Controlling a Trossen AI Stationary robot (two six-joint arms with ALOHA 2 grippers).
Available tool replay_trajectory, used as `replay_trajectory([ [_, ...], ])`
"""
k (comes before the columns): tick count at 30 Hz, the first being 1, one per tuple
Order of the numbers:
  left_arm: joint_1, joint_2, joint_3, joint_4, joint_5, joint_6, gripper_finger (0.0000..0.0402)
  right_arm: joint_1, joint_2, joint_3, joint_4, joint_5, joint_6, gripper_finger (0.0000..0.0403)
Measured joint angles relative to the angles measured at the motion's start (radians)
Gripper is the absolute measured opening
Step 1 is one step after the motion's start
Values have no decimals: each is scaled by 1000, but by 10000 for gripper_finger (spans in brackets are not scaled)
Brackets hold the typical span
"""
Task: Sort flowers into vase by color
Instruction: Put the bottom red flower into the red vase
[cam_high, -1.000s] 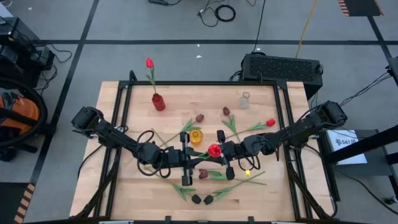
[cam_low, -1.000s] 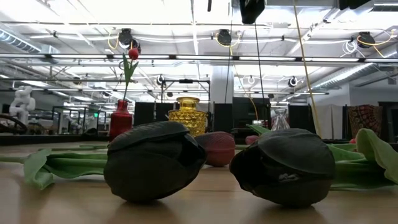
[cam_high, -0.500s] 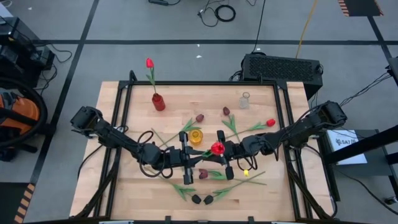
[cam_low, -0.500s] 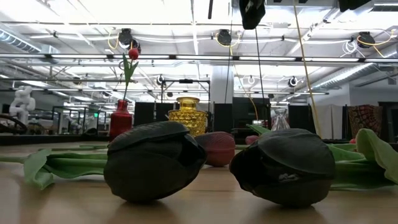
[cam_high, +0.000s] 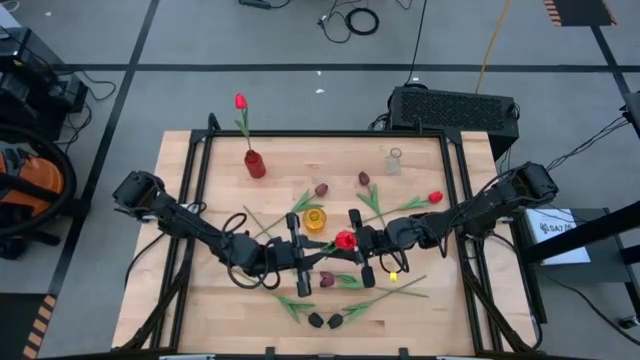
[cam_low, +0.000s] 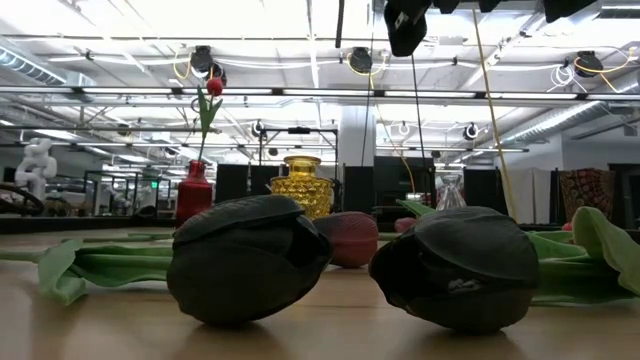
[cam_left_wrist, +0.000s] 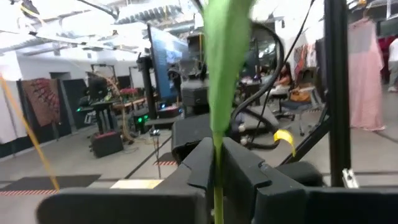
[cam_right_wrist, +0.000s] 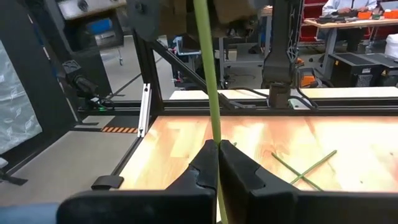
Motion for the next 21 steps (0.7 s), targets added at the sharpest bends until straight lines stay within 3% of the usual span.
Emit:
replay_trajectory([
  [6,-21,-31,-1,-49,-66,1,86,0,-2,0,1,1,0,0],
  [16,-48,-81,0,-122,-81,-5,89,0,-2,0,-6,0,0,0],
  [21,-37,-81,0,-182,-104,-86,89,-1,-2,0,-23,0,5,0],
])
